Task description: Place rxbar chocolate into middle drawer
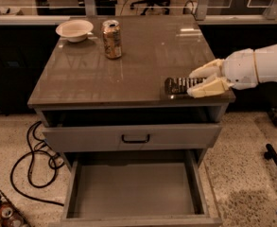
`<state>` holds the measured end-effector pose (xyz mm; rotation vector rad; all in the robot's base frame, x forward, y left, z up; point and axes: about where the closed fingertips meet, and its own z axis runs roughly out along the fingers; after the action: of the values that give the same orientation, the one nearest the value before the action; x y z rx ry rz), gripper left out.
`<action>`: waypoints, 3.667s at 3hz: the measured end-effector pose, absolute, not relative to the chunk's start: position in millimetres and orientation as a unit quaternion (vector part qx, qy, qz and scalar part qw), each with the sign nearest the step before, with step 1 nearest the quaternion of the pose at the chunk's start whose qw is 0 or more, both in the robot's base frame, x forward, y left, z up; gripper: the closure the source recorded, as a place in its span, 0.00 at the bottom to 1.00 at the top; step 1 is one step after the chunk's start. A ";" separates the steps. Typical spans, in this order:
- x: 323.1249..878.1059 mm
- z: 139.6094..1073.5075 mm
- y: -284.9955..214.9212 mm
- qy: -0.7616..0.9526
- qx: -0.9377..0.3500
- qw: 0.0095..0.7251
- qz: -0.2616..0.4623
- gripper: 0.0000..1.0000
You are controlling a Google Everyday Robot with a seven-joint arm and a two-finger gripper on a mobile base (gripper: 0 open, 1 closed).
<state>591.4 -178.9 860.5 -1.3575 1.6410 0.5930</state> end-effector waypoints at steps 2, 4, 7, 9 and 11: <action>508.7 819.8 -189.0 0.661 -0.547 0.454 0.243 1.00; 458.1 734.8 -184.6 0.665 -0.538 0.452 0.251 1.00; 453.1 639.3 -134.9 0.679 -0.555 0.411 0.250 1.00; 450.8 606.6 -110.4 0.674 -0.549 0.416 0.265 1.00; 441.4 534.7 -58.3 0.681 -0.531 0.416 0.284 1.00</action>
Offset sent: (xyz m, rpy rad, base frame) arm -0.1389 -0.0239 -0.0823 0.0356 0.0023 -0.0095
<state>441.4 -58.3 534.7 -1.3340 1.7094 0.7135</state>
